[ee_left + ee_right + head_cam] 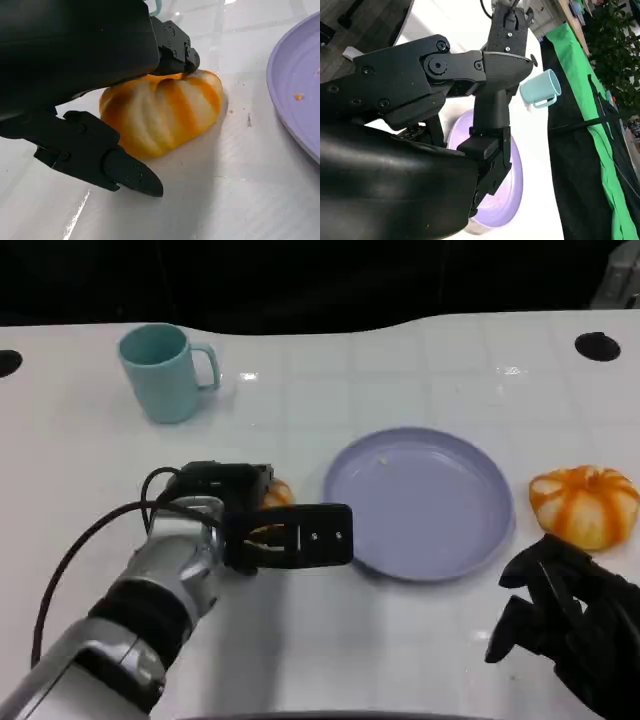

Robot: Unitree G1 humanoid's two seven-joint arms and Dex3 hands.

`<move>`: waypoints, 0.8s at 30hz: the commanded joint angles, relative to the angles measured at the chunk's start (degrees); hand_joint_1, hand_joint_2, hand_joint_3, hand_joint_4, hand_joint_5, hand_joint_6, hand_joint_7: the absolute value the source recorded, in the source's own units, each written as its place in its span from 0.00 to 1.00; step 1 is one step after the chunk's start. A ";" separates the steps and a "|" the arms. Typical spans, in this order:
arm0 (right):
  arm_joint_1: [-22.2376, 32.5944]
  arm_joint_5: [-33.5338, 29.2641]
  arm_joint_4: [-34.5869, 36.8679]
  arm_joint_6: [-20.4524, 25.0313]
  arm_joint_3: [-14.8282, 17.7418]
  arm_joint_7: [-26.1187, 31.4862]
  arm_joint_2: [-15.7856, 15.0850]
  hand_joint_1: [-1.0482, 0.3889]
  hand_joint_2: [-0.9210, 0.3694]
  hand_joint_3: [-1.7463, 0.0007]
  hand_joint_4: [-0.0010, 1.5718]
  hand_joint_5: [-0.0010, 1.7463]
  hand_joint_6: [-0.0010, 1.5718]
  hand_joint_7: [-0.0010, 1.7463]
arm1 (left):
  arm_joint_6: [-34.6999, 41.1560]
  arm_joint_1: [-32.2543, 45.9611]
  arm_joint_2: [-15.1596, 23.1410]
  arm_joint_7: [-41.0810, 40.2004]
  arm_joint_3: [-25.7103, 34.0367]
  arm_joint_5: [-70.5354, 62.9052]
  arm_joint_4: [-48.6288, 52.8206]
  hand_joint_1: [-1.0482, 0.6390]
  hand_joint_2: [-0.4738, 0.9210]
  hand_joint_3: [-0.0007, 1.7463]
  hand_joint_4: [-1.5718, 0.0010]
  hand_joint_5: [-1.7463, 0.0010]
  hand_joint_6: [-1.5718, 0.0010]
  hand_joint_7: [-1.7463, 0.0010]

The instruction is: Grasp the bread from the table and place it into the plate.

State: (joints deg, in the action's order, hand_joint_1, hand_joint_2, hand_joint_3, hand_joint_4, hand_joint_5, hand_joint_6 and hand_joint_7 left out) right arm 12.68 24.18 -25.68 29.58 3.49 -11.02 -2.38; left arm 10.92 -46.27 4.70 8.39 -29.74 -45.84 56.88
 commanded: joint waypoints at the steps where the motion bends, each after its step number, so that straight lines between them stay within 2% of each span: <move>1: 0.84 0.83 -1.03 -0.54 0.57 -0.53 -0.76 0.41 0.00 0.80 0.41 1.00 0.33 0.91 | -2.98 -2.89 -0.24 -1.01 -0.39 2.10 6.36 0.45 0.89 0.00 0.99 0.94 0.90 1.00; 9: 1.38 1.34 -1.56 -0.09 1.07 -0.68 -0.79 0.41 0.00 0.80 0.41 1.00 0.32 0.91 | -6.09 -4.55 -1.30 -3.89 -1.28 2.98 13.21 0.45 0.90 0.00 0.96 0.94 0.88 0.99; 13: 1.67 2.01 -1.96 0.39 1.32 -0.63 -0.96 0.41 0.00 0.81 0.41 1.00 0.33 0.90 | -7.95 -4.29 -1.53 -8.44 -3.05 2.16 15.80 0.47 0.91 0.00 0.87 0.92 0.83 0.98; 16: 1.85 2.13 -2.06 0.20 1.32 -0.61 -0.95 0.41 0.00 0.81 0.41 1.00 0.33 0.90 | -8.63 -4.04 -1.67 -11.56 -3.87 2.06 16.96 0.49 0.95 0.01 0.76 0.92 0.75 0.98; 18: 1.90 2.33 -2.02 0.07 1.36 -0.75 -0.94 0.41 0.00 0.81 0.41 1.00 0.33 0.90 | -9.23 -3.85 -1.51 -13.08 -4.25 2.08 17.36 0.50 0.95 0.01 0.74 0.93 0.73 0.99; 19: 1.92 2.35 -2.00 -0.05 1.35 -0.79 -0.93 0.41 0.00 0.81 0.41 1.00 0.33 0.90 | -9.95 -3.60 -1.20 -14.28 -4.57 1.94 17.46 0.50 0.98 0.01 0.67 0.92 0.67 0.98; 20: 1.94 2.33 -1.96 -0.25 1.32 -0.86 -0.95 0.41 0.00 0.81 0.41 1.00 0.33 0.90 | -10.41 -3.41 -0.98 -15.42 -4.98 1.67 17.60 0.50 0.99 0.02 0.53 0.87 0.56 0.96; 21: 1.95 2.13 -1.93 -0.48 1.22 -0.90 -1.07 0.40 0.00 0.81 0.41 1.00 0.32 0.90 | -10.84 -3.15 -0.75 -17.03 -5.57 1.12 17.76 0.50 0.99 0.02 0.52 0.72 0.49 0.97; 22: 1.96 1.98 -1.91 -0.63 1.13 -0.91 -1.17 0.40 0.00 0.81 0.41 1.00 0.32 0.90 | -11.08 -3.04 -0.64 -18.07 -6.00 0.78 17.92 0.47 1.00 0.03 0.52 0.45 0.39 0.97; 23: 1.94 2.07 -1.95 -0.50 1.16 -0.79 -1.15 0.40 0.00 0.81 0.41 1.00 0.32 0.90 | -11.48 -2.80 -0.41 -19.45 -6.49 0.36 18.01 0.46 1.00 0.03 0.52 0.37 0.36 0.98; 24: 1.92 2.04 -2.00 -0.39 1.13 -0.65 -1.16 0.40 0.00 0.81 0.41 1.00 0.32 0.90 | -11.76 -2.61 -0.17 -20.59 -6.98 0.00 18.03 0.44 1.00 0.10 0.53 0.20 0.34 0.98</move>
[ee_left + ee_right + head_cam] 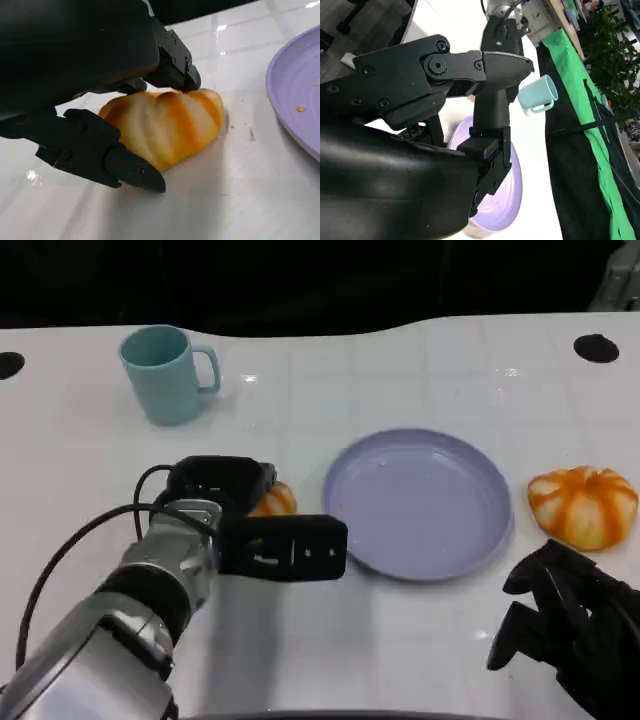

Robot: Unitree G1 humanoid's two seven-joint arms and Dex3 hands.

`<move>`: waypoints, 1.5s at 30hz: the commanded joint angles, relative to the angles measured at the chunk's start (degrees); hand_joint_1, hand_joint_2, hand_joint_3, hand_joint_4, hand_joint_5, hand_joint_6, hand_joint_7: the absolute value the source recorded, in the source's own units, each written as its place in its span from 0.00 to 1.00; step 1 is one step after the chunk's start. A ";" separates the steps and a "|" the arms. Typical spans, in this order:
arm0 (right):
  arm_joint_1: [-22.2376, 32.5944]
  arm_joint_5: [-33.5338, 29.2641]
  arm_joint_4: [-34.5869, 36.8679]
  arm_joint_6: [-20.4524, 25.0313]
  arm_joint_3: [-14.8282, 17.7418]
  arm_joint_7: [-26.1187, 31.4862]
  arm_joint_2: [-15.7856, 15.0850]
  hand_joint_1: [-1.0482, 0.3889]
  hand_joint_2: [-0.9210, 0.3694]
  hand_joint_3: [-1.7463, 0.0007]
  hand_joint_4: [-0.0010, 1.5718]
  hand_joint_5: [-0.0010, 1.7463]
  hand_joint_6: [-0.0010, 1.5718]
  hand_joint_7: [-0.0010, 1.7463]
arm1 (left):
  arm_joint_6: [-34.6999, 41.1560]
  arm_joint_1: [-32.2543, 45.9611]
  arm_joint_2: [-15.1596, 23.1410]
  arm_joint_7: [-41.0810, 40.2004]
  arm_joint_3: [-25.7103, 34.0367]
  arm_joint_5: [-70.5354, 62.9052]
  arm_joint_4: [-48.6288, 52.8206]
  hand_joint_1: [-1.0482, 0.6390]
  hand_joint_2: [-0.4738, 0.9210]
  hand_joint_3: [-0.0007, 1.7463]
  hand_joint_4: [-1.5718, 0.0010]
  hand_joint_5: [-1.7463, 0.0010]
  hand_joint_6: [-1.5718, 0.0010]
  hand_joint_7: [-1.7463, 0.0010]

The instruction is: Grasp the bread from the table and place it into the plate.

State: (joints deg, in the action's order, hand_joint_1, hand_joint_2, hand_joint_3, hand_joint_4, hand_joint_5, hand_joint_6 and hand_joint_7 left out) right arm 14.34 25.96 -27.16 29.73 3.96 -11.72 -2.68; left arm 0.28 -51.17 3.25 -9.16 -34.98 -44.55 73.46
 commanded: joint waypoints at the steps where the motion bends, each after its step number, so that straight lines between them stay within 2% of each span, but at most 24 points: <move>1: 0.22 0.24 -0.59 -0.36 0.65 0.21 -0.86 0.40 0.00 0.81 0.41 1.00 0.32 0.90 | -1.33 2.39 1.49 -3.80 -2.00 -1.41 1.40 0.43 1.00 0.14 0.55 0.13 0.33 0.99; 3: 0.07 0.28 -0.57 -0.08 0.68 0.34 -0.93 0.40 0.00 0.81 0.41 1.00 0.32 0.90 | -1.70 2.32 1.74 -4.54 -2.09 -1.16 1.27 0.43 1.00 0.17 0.59 0.10 0.34 1.00; 6: -0.17 0.49 -0.32 -0.03 0.78 0.39 -0.88 0.40 0.00 0.81 0.41 1.00 0.32 0.91 | -3.02 2.08 2.27 -6.40 -1.43 -0.35 0.44 0.44 1.00 0.21 0.54 0.18 0.32 0.99; 8: -0.36 0.53 -0.07 -0.16 0.81 0.41 -0.83 0.40 0.00 0.81 0.41 1.00 0.32 0.91 | -3.77 1.88 2.59 -7.52 -0.90 0.18 -0.11 0.45 1.00 0.24 0.54 0.04 0.27 0.94; 11: -0.84 0.51 0.51 -0.29 0.78 0.39 -0.74 0.40 0.00 0.81 0.41 1.00 0.33 0.91 | -5.14 1.35 3.32 -9.21 0.40 1.38 -1.21 0.48 1.00 0.19 0.52 0.01 0.30 0.88; 13: -1.16 0.44 0.72 -0.02 0.74 0.60 -0.75 0.41 0.00 0.81 0.42 1.00 0.33 0.91 | -5.67 0.70 4.04 -9.87 1.45 2.13 -2.32 0.48 1.00 0.18 0.55 0.03 0.33 0.88; 14: -1.24 0.36 0.77 0.02 0.71 0.68 -0.76 0.41 0.00 0.81 0.42 1.00 0.33 0.91 | -6.13 0.57 4.35 -10.29 2.13 2.57 -2.91 0.49 1.00 0.20 0.54 0.01 0.34 0.82; 16: -1.43 0.19 0.92 0.05 0.64 0.83 -0.82 0.41 0.00 0.81 0.42 1.00 0.33 0.91 | -6.51 0.31 4.92 -10.66 3.20 3.37 -4.13 0.49 1.00 0.22 0.53 0.00 0.46 0.57; 17: -1.60 0.09 1.18 -0.13 0.60 0.77 -0.82 0.41 0.00 0.81 0.41 1.00 0.33 0.91 | -6.70 0.16 5.31 -10.70 3.99 4.06 -5.04 0.50 1.00 0.20 0.50 0.00 0.54 0.35; 18: -1.73 0.05 1.46 -0.34 0.57 0.65 -0.81 0.41 0.00 0.81 0.41 1.00 0.32 0.91 | -6.79 0.06 5.63 -10.83 4.69 4.53 -5.80 0.50 1.00 0.19 0.48 0.00 0.59 0.22; 20: -1.92 0.07 1.86 -0.49 0.58 0.52 -0.81 0.41 0.00 0.81 0.41 1.00 0.32 0.91 | -6.62 -0.10 6.10 -11.42 5.87 5.24 -7.04 0.52 0.99 0.18 0.47 0.00 0.65 0.09; 24: -1.98 -0.09 1.98 -0.33 0.53 0.76 -0.86 0.42 0.00 0.80 0.41 1.00 0.32 0.91 | -5.87 -0.64 6.40 -11.69 7.21 5.80 -8.68 0.54 0.97 0.16 0.50 0.00 0.61 0.23; 25: -1.95 -0.03 2.07 -0.39 0.56 0.71 -0.80 0.42 0.00 0.80 0.41 1.00 0.32 0.91 | -6.42 -0.77 6.40 -11.93 7.52 5.94 -9.14 0.54 0.96 0.16 0.50 0.00 0.61 0.23; 26: -1.93 0.02 2.14 -0.45 0.58 0.66 -0.76 0.42 0.00 0.81 0.41 1.00 0.32 0.91 | -6.84 -0.83 6.40 -12.12 7.74 6.00 -9.46 0.53 0.97 0.16 0.49 0.00 0.61 0.18; 28: -1.88 0.06 2.16 -0.43 0.58 0.70 -0.68 0.42 0.00 0.81 0.41 1.00 0.31 0.91 | -7.17 -1.29 5.91 -12.08 8.01 5.95 -10.20 0.53 0.97 0.16 0.48 0.00 0.61 0.15; 32: -1.55 -0.07 1.96 -0.71 0.40 0.44 -0.82 0.42 0.00 0.80 0.40 1.00 0.32 0.91 | -9.81 -2.25 4.22 -12.87 7.75 5.59 -11.98 0.53 0.96 0.17 0.47 0.00 0.57 0.33; 33: -1.45 -0.14 1.88 -0.75 0.33 0.41 -0.85 0.42 0.00 0.80 0.40 1.00 0.32 0.91 | -10.92 -2.70 3.54 -12.66 7.39 5.42 -12.10 0.53 0.96 0.17 0.47 0.00 0.54 0.34; 35: -1.36 -0.21 1.80 -0.75 0.26 0.44 -0.86 0.42 0.00 0.80 0.40 1.00 0.31 0.91 | -12.10 -3.27 2.80 -12.27 7.09 5.18 -11.96 0.50 0.96 0.17 0.45 0.00 0.50 0.28; 37: -1.21 -0.20 1.62 -0.73 0.13 0.52 -0.76 0.42 0.00 0.80 0.40 1.00 0.31 0.91 | -13.71 -3.84 1.50 -11.86 6.66 5.02 -11.92 0.50 0.95 0.17 0.45 0.00 0.48 0.26; 38: -1.14 -0.26 1.42 -0.57 0.04 0.70 -0.73 0.42 0.00 0.80 0.40 1.00 0.31 0.91 | -14.75 -3.99 0.95 -12.02 6.52 5.01 -11.80 0.50 0.94 0.19 0.43 0.00 0.48 0.21; 40: -1.04 -0.45 1.00 -0.23 -0.13 1.11 -0.71 0.42 0.00 0.80 0.40 1.00 0.32 0.92 | -16.31 -4.17 0.00 -12.25 6.50 5.19 -11.52 0.50 0.88 0.29 0.41 0.00 0.51 0.08; 41: -0.96 -0.45 0.86 -0.25 -0.20 1.14 -0.69 0.42 0.00 0.80 0.40 1.00 0.32 0.92 | -16.82 -4.25 -0.71 -12.06 6.53 5.39 -11.44 0.49 0.86 0.32 0.40 0.00 0.52 0.05; 43: -0.81 -0.37 0.53 -0.09 -0.29 1.40 -0.57 0.42 0.00 0.80 0.40 1.00 0.32 0.92 | -17.66 -4.45 -1.79 -11.59 6.37 5.51 -11.24 0.50 0.80 0.42 0.38 0.00 0.54 0.03; 45: -0.73 -0.50 0.38 -0.16 -0.47 1.44 -0.67 0.43 0.00 0.80 0.40 1.00 0.32 0.92 | -17.89 -4.67 -2.50 -10.81 6.26 5.56 -11.08 0.51 0.75 0.48 0.38 0.00 0.54 0.02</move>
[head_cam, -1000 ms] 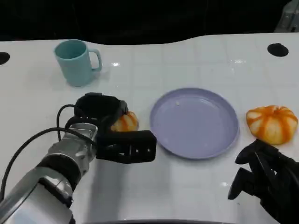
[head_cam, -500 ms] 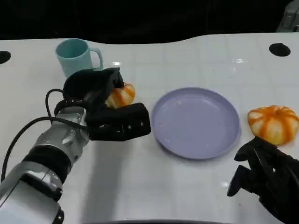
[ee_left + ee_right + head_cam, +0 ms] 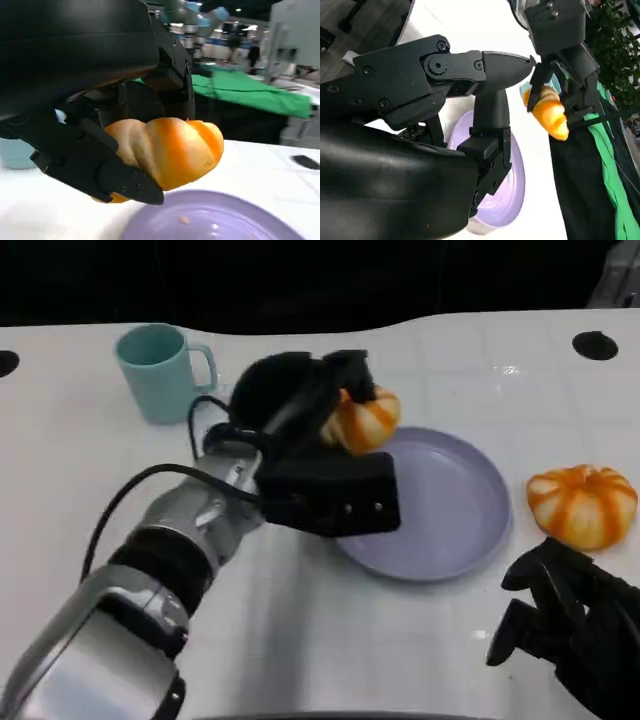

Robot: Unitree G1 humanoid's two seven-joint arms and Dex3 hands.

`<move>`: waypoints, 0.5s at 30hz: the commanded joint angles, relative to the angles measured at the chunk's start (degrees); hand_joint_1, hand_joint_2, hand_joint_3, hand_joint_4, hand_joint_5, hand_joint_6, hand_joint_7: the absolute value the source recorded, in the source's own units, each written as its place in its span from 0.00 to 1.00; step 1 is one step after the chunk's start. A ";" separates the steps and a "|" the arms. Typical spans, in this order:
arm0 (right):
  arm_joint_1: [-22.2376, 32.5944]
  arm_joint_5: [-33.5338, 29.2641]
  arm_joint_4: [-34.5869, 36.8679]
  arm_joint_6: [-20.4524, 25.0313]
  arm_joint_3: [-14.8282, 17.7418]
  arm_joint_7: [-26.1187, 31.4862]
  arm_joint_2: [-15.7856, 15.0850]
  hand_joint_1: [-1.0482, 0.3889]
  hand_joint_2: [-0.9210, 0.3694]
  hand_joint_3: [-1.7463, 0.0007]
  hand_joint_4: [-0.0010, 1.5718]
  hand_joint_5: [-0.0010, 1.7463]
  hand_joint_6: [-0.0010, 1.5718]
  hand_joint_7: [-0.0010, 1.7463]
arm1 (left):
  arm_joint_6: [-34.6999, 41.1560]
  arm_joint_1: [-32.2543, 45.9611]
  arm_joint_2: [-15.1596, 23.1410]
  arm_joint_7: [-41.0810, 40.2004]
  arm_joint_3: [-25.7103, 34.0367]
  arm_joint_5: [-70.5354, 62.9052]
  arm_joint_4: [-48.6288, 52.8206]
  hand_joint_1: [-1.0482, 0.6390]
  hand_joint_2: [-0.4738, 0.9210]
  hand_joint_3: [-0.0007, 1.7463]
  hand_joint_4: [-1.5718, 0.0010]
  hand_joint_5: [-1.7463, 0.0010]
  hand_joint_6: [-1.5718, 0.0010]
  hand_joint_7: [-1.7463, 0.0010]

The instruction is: Grasp the bread from the table and place it into the plate.

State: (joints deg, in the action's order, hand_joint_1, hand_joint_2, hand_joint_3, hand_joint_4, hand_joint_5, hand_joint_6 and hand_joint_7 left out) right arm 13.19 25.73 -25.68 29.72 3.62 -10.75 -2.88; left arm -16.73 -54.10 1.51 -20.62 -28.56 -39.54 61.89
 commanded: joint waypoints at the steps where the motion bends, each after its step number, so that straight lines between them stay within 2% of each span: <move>1: 0.46 -0.34 -1.03 -0.43 -0.21 0.25 -0.58 0.42 0.00 0.80 0.41 1.00 0.32 0.92 | -1.04 -1.88 -1.18 1.30 -0.27 0.58 0.64 0.51 0.75 0.49 0.38 0.00 0.54 0.02; 8: 0.77 -0.82 -0.86 -1.28 -0.49 -0.46 -0.63 0.42 0.00 0.79 0.41 1.00 0.31 0.92 | -1.40 -2.82 -4.58 3.74 -1.68 0.11 3.39 0.51 0.72 0.57 0.40 0.00 0.55 0.00; 10: 0.88 -0.91 -1.02 -1.33 -0.65 -0.42 -0.54 0.42 0.00 0.79 0.40 1.00 0.31 0.92 | -0.95 -3.14 -5.48 4.61 -2.06 0.00 4.33 0.51 0.70 0.61 0.41 0.00 0.54 0.06; 15: 1.22 -0.86 -1.17 -1.93 -1.04 -0.52 -0.32 0.42 0.00 0.79 0.40 1.00 0.31 0.92 | -0.78 -3.64 -6.78 4.11 -3.87 -1.24 6.20 0.52 0.68 0.61 0.40 0.00 0.55 0.00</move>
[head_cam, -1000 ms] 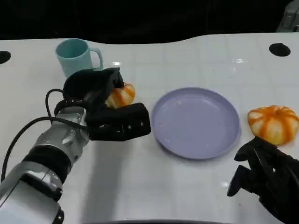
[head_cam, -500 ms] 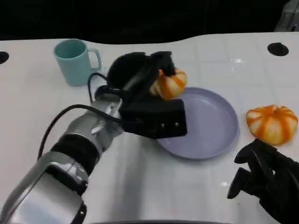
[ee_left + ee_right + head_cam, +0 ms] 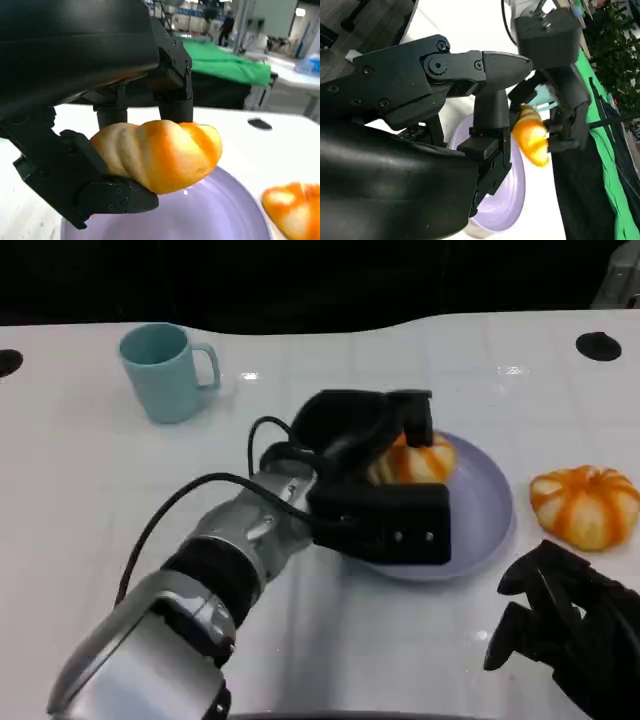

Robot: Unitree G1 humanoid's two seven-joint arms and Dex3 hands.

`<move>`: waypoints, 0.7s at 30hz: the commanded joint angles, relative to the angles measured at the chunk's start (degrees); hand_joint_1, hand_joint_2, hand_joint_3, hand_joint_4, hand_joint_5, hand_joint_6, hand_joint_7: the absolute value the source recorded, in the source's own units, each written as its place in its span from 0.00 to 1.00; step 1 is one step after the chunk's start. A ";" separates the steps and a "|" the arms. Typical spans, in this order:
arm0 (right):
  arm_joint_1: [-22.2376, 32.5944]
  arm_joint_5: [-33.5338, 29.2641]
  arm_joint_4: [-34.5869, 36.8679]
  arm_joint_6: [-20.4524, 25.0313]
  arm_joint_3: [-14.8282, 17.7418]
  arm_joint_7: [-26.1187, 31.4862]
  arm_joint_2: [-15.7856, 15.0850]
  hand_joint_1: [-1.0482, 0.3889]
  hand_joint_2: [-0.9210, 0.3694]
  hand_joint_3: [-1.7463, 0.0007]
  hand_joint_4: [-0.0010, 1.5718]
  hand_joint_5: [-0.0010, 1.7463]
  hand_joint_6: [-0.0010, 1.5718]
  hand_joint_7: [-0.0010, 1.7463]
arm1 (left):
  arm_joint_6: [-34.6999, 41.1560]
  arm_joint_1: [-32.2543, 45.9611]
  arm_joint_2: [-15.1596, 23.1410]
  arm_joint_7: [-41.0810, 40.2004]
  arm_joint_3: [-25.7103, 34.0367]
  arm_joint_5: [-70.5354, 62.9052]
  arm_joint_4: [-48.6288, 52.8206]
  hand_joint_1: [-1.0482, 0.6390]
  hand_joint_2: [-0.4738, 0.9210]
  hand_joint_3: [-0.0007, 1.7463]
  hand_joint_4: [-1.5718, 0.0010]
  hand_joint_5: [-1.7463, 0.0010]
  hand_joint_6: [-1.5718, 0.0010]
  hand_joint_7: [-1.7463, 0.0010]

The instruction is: Grasp the bread from the table and place it into the plate.

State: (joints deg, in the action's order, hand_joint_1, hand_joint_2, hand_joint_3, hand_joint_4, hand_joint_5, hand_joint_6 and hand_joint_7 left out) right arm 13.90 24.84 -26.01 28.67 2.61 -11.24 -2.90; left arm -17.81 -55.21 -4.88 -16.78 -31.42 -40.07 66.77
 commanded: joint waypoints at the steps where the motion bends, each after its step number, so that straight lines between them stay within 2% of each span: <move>1: 0.61 -0.05 -1.00 -0.86 -0.14 0.16 -0.21 0.42 0.00 0.79 0.40 1.00 0.31 0.92 | 0.36 -2.61 -0.69 0.29 -1.27 -0.75 1.72 0.52 0.70 0.59 0.41 0.00 0.55 0.00; 6: 0.84 0.22 -1.48 -0.39 -0.27 0.57 0.04 0.42 0.00 0.79 0.40 1.00 0.31 0.92 | 0.81 -3.35 -2.03 3.25 -1.25 0.54 3.37 0.53 0.71 0.53 0.42 0.00 0.56 0.02; 7: 0.87 0.32 -1.64 -0.13 -0.26 0.76 0.11 0.42 0.00 0.80 0.39 1.00 0.30 0.93 | 0.79 -3.52 -2.30 4.66 -0.78 1.38 3.67 0.53 0.79 0.38 0.52 0.08 0.54 0.30; 8: 0.92 0.30 -1.64 -0.32 -0.33 0.65 0.07 0.42 0.00 0.80 0.39 1.00 0.30 0.93 | 0.86 -3.67 -2.60 6.08 -0.26 2.21 3.96 0.53 0.85 0.28 0.55 0.11 0.50 0.46; 9: 0.97 0.24 -1.51 -0.72 -0.41 0.36 -0.01 0.42 0.00 0.79 0.39 1.00 0.30 0.93 | 1.44 -3.99 -2.87 7.86 0.06 2.72 4.24 0.52 0.91 0.19 0.62 0.20 0.52 0.63; 10: 1.00 0.18 -1.39 -1.07 -0.48 0.12 -0.09 0.42 0.00 0.79 0.39 1.00 0.30 0.93 | 1.88 -4.20 -2.99 8.90 0.17 2.93 4.37 0.50 0.95 0.13 0.65 0.26 0.54 0.74; 11: 0.99 -0.08 -1.38 -1.12 -0.59 0.14 -0.24 0.42 0.00 0.79 0.40 1.00 0.30 0.93 | 2.54 -4.75 -3.00 10.15 -0.71 2.17 4.53 0.49 0.97 0.09 0.67 0.30 0.55 0.80; 12: 0.98 -0.25 -1.41 -1.07 -0.67 0.22 -0.34 0.41 0.00 0.79 0.40 1.00 0.30 0.93 | 2.99 -5.13 -2.97 10.94 -1.41 1.56 4.59 0.45 0.99 0.10 0.71 0.48 0.62 0.88; 13: 0.96 -0.38 -1.41 -1.02 -0.71 0.33 -0.37 0.41 0.00 0.79 0.40 1.00 0.30 0.93 | 3.62 -5.54 -3.02 11.68 -2.21 0.87 4.69 0.42 0.99 0.11 0.72 0.67 0.67 0.95; 15: 0.90 -0.09 -1.45 -0.68 -0.56 0.39 -0.26 0.41 0.00 0.79 0.41 1.00 0.31 0.93 | 4.77 -6.18 -3.33 13.40 -2.93 0.50 4.90 0.36 1.00 0.14 0.76 0.84 0.75 0.99; 17: 0.91 -0.04 -1.39 -0.86 -0.53 0.23 -0.22 0.41 0.00 0.80 0.41 1.00 0.30 0.93 | 5.75 -6.70 -3.61 14.96 -3.34 0.27 5.03 0.34 1.00 0.15 0.78 0.88 0.78 1.00; 19: 0.79 -0.23 -1.07 -1.21 -0.58 0.11 -0.22 0.42 0.00 0.79 0.40 1.00 0.30 0.93 | 7.15 -7.44 -3.87 17.09 -4.04 -0.39 5.30 0.23 1.00 0.20 0.88 0.94 0.89 1.00; 21: 0.72 -0.16 -1.03 -1.09 -0.52 0.07 -0.25 0.42 0.00 0.79 0.40 1.00 0.30 0.93 | 8.23 -7.98 -3.93 19.26 -4.55 -0.66 5.42 0.16 1.00 0.24 0.93 0.96 0.93 1.00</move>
State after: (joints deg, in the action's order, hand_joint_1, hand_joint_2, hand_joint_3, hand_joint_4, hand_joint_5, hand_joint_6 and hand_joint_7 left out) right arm 14.52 24.43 -26.94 28.34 1.63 -10.97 -2.62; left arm -10.88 -61.07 -8.91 -0.21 -35.31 -40.11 71.63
